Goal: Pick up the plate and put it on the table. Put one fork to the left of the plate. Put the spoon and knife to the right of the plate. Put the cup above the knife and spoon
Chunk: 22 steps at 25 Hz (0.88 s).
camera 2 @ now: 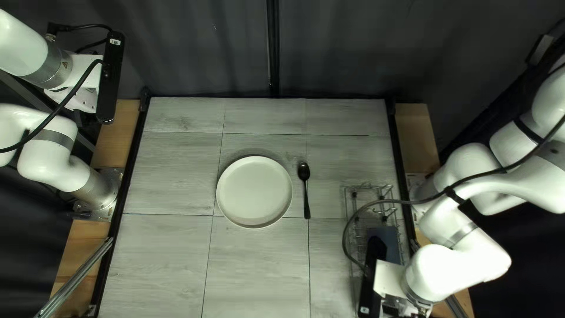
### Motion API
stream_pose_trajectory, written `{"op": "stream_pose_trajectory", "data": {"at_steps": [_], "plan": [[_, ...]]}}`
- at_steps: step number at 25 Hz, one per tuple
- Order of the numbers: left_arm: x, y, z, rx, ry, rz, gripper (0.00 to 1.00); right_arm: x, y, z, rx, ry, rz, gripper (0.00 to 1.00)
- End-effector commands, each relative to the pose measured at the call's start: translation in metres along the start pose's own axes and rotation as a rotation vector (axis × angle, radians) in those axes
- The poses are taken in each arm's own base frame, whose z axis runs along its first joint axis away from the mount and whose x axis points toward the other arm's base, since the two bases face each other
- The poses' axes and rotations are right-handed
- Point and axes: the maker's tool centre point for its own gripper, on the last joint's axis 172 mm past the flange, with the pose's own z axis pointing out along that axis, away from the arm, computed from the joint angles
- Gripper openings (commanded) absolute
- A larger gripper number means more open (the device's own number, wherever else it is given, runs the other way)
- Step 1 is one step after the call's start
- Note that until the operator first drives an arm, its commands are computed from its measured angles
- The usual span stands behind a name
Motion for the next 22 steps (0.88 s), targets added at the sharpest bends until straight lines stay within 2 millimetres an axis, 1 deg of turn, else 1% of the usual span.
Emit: {"op": "stream_pose_trajectory", "data": {"at_steps": [1, 8, 9, 11, 12, 13, 14, 15, 16, 17, 19, 22], "plan": [[0.000, 0.000, 0.000, 0.000, 0.000, 0.000, 1.00, 0.003, 0.002, 0.008, -0.019, 0.008, -0.038, 1.00], [0.000, 0.000, 0.000, 0.000, 0.000, 0.000, 1.00, 0.006, 0.002, 0.017, -0.045, 0.021, -0.085, 1.00], [0.000, 0.000, 0.000, 0.000, 0.000, 0.000, 1.00, 0.006, 0.003, 0.018, -0.048, 0.024, -0.092, 0.98], [0.000, 0.000, 0.000, 0.000, 0.000, 0.000, 1.00, 0.007, 0.003, 0.019, -0.053, 0.029, -0.103, 0.97], [0.000, 0.000, 0.000, 0.000, 0.000, 0.000, 1.00, 0.008, 0.004, 0.019, -0.055, 0.030, -0.106, 0.91], [0.000, 0.000, 0.000, 0.000, 0.000, 0.000, 1.00, 0.008, 0.004, 0.020, -0.058, 0.032, -0.112, 0.91], [0.000, 0.000, 0.000, 0.000, 0.000, 0.000, 1.00, 0.008, 0.005, 0.020, -0.061, 0.033, -0.116, 0.79], [0.000, 0.000, 0.000, 0.000, 0.000, 0.000, 1.00, 0.009, 0.006, 0.020, -0.062, 0.033, -0.117, 0.71], [0.000, 0.000, 0.000, 0.000, 0.000, 0.000, 1.00, 0.009, 0.006, 0.021, -0.065, 0.034, -0.121, 0.26], [0.000, 0.000, 0.000, 0.000, 0.000, 0.000, 1.00, 0.010, 0.007, 0.022, -0.066, 0.034, -0.123, 0.05], [0.000, 0.000, 0.000, 0.000, 0.000, 0.000, 1.00, 0.012, 0.008, 0.021, -0.071, 0.034, -0.129, 0.00], [0.000, 0.000, 0.000, 0.000, 0.000, 0.000, 1.00, 0.013, 0.006, 0.016, -0.076, 0.034, -0.135, 0.00]]}}
